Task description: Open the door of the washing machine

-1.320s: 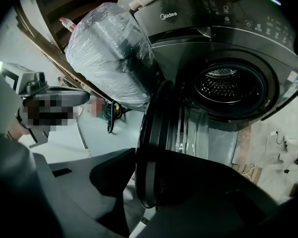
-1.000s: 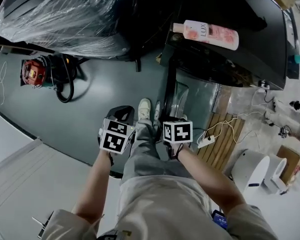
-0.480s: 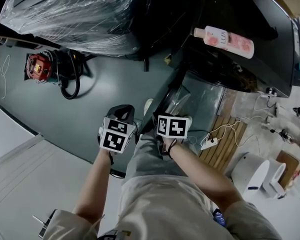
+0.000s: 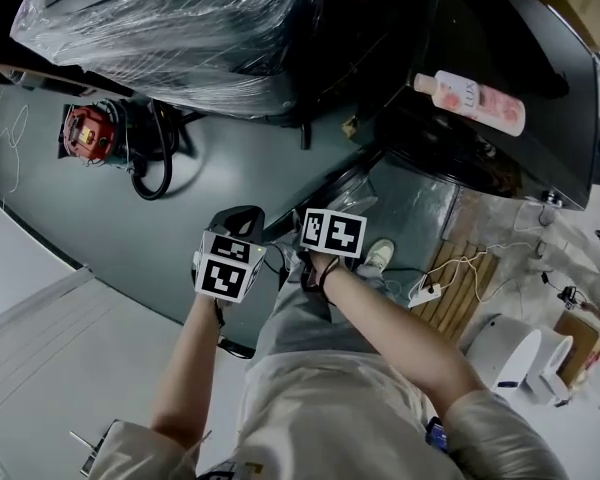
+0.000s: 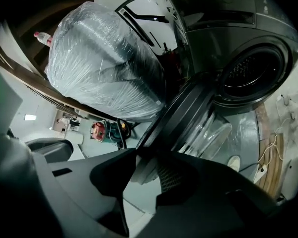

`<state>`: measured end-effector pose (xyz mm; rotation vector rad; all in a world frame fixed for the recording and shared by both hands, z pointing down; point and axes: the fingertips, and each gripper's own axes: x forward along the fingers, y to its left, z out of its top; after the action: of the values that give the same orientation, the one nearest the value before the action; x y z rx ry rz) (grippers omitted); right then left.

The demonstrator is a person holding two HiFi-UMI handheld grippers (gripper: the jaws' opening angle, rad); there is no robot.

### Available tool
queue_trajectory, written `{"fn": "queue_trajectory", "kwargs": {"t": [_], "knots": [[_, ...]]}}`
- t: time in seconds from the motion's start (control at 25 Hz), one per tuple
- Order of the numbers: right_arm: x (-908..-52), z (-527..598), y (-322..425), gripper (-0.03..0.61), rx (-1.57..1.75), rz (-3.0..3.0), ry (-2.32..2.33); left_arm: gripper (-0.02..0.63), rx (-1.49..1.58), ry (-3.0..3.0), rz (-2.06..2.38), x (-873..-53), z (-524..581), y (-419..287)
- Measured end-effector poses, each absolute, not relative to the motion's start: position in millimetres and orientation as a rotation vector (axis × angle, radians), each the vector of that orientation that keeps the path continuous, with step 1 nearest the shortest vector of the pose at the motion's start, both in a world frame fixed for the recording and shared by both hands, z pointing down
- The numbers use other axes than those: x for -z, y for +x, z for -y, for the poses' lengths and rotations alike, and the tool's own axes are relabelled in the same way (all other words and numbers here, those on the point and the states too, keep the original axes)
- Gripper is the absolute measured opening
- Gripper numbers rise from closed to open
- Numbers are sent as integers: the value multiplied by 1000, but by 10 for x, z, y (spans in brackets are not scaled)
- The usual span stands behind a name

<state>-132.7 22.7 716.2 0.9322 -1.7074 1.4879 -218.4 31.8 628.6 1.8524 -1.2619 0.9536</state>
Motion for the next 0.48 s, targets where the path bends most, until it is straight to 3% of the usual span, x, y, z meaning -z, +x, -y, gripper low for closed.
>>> {"fn": "queue_trajectory", "kwargs": {"t": [0.24, 0.32, 0.48], "knots": [[-7213, -51, -1549, 118, -1497, 1691, 897, 21, -958, 1843, 1278, -6247, -248, -2397], [-7266, -10, -1542, 49, -1456, 1686, 879, 21, -964, 1839, 1282, -6232, -207, -2448], [-7297, 62, -1414, 55, -1376, 1720, 816, 21, -963, 1843, 1290, -6153, -129, -2504]]}}
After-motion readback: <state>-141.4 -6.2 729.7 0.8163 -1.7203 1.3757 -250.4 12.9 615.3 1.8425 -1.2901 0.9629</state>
